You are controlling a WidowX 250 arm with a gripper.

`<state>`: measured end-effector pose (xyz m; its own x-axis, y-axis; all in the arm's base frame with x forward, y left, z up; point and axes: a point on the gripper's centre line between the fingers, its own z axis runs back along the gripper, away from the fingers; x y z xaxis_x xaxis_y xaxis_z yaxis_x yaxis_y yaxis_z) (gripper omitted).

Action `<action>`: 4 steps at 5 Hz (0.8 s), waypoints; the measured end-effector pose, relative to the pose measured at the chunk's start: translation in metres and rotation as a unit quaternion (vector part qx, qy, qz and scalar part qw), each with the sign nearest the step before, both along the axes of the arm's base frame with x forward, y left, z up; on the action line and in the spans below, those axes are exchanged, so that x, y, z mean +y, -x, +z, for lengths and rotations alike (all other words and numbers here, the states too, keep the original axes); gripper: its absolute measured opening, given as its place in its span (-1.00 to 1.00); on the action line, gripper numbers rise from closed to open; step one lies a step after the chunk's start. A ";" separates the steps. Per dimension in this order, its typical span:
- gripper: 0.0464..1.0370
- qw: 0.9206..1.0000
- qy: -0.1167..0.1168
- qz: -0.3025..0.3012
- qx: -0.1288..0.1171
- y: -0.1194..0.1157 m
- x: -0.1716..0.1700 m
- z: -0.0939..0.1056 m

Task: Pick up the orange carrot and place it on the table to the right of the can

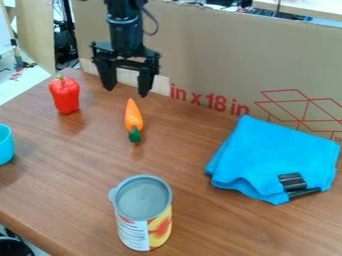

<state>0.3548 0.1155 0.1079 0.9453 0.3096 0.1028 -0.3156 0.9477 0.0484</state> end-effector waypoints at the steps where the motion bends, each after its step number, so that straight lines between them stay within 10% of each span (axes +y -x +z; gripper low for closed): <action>1: 0.93 1.000 0.012 0.005 -0.001 -0.006 0.002 -0.020; 4: 0.93 0.998 0.025 0.040 0.041 -0.026 0.009 -0.069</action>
